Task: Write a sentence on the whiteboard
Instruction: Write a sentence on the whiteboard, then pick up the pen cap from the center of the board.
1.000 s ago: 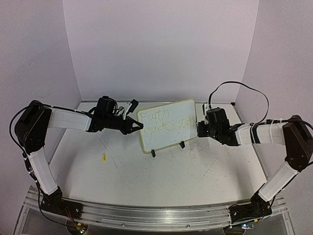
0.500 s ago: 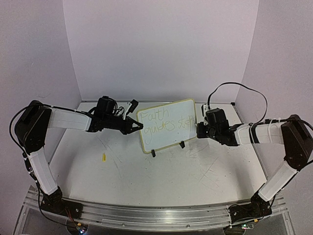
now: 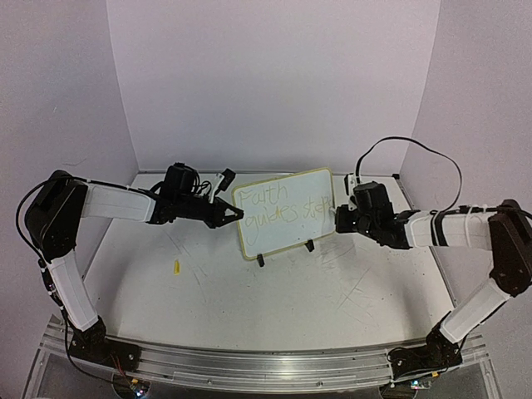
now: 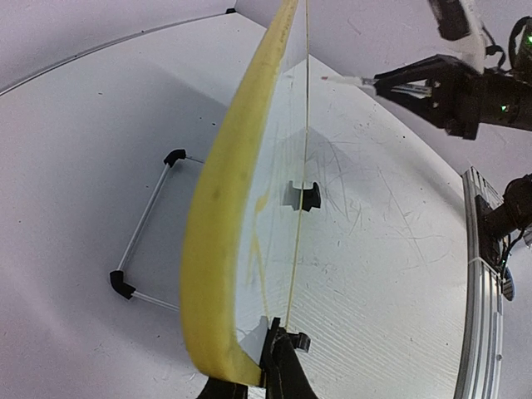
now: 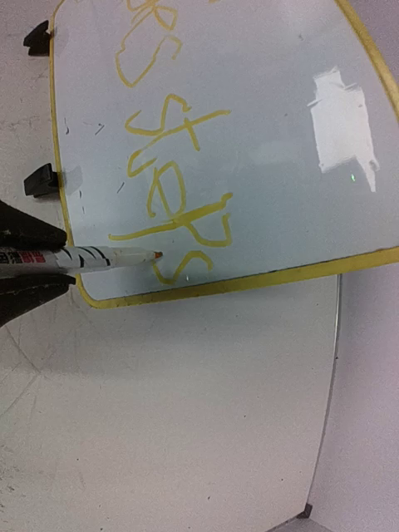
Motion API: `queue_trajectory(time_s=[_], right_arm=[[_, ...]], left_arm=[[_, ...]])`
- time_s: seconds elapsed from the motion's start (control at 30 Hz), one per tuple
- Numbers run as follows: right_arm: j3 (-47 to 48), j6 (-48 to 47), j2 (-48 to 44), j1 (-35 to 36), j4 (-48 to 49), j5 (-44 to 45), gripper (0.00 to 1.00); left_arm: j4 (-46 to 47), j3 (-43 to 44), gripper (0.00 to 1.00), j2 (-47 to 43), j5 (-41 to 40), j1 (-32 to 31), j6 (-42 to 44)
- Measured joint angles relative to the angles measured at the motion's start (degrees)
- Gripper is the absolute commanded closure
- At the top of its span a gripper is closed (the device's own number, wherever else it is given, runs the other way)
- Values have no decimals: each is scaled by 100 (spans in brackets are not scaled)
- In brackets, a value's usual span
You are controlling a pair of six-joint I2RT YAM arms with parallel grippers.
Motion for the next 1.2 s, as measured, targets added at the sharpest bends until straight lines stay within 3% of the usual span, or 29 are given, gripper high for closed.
queue_trajectory(time_s=[0.17,0.3,0.5,0.83,0.93,1.03,1.2], right_arm=[[-224,40,-1452,13,-191,162,100],[-228,-24,-2371,13,-202,280,100],[-228,-229,-2542,13,-395,347,100],[-272,-471,-2581,13,-553,335,100],[-274,-542,-2588,13,-563,282,100],[-267,-617,-2491,13,-595,145,100],[-259,-730,-2071,13,-734,-396,100]], left_arm=[[-9,11,99,0,-4,0,2],[-11,11,90,0,-16,0,0],[-158,13,72,15,-691,39,223],[-591,23,55,-162,-1272,63,273],[-784,-140,51,-679,-1570,109,90],[-827,-726,32,-1718,-1917,161,-509],[-1225,-1596,31,-2891,-2238,152,-1867]])
